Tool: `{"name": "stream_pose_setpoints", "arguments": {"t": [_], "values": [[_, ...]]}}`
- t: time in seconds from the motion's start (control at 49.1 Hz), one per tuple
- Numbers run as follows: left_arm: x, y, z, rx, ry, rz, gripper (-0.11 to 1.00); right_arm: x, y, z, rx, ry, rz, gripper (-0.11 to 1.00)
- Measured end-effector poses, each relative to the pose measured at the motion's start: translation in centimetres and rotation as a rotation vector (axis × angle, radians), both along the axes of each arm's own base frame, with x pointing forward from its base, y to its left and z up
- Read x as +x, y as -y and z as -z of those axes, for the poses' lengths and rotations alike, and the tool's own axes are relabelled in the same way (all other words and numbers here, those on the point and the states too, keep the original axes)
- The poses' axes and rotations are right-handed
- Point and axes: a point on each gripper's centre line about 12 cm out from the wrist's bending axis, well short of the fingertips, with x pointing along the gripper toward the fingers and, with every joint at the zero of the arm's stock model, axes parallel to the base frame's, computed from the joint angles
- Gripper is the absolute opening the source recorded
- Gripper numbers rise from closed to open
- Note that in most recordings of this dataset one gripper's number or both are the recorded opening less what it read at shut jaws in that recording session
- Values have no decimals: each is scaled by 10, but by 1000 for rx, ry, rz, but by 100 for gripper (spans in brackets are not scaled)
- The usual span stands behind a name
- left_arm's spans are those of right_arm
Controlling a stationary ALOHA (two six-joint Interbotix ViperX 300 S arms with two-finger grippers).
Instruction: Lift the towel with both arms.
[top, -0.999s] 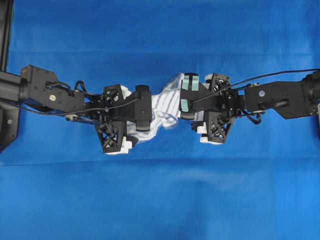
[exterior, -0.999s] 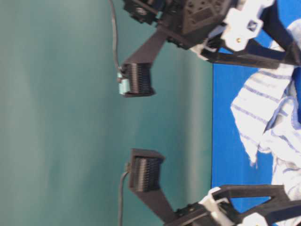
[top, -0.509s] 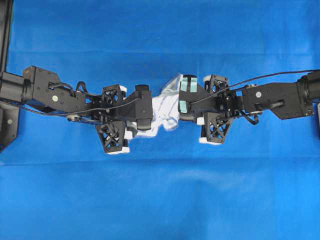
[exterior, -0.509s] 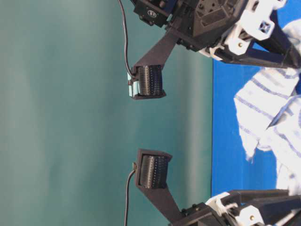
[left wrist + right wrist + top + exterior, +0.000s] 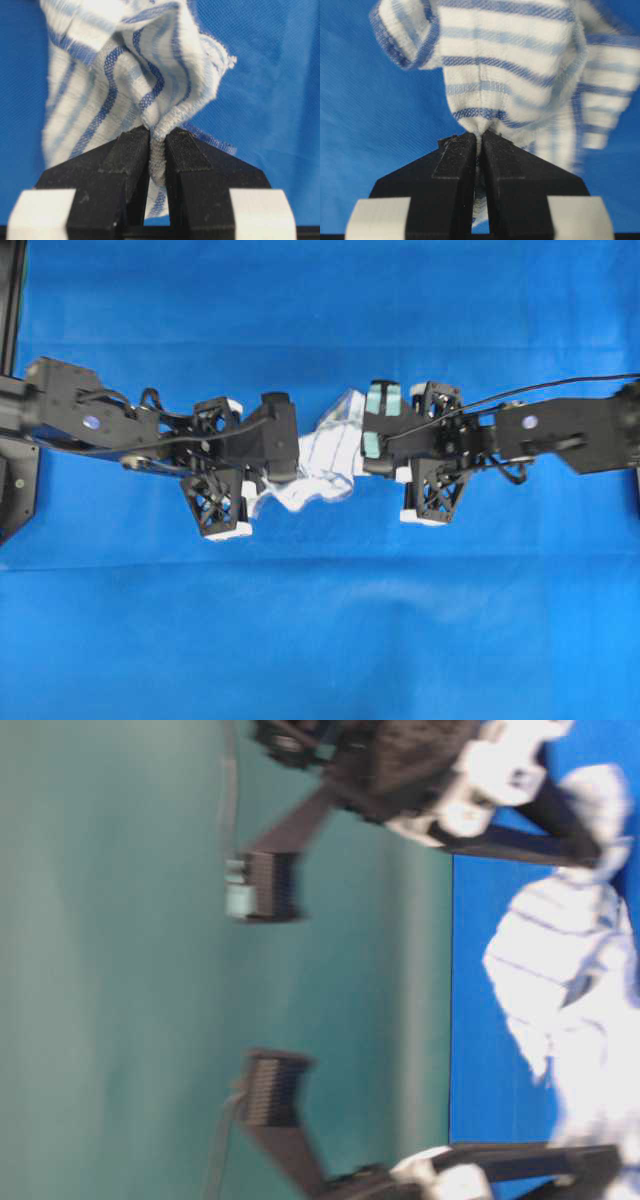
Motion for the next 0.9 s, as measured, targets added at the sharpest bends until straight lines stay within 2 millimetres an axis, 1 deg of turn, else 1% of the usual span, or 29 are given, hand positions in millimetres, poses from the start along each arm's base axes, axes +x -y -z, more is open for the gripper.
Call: {"name": "stream_pose_setpoints", "arguments": {"t": [0.245, 0.265, 0.408, 0.509, 0.693, 0.815, 0.897], "values": [[-6, -4, -70, -24, 74, -40, 5, -6, 3, -81, -16, 89, 34, 6], [-7, -4, -76, -26, 84, -42, 5, -7, 4, -90, -18, 99, 39, 6], [-17, -4, -127, -24, 157, -39, 5, -11, 6, -130, -23, 127, 60, 6], [-25, -5, -159, -25, 190, -43, 5, -15, 7, -159, -28, 146, 73, 6], [-35, -7, -200, -22, 206, -45, 5, -22, 9, -205, -37, 188, 89, 6], [-37, -7, -222, -22, 207, -43, 5, -25, 8, -230, -38, 211, 95, 6], [-39, -7, -239, -20, 215, -42, 5, -28, 4, -246, -37, 224, 88, 6]]}}
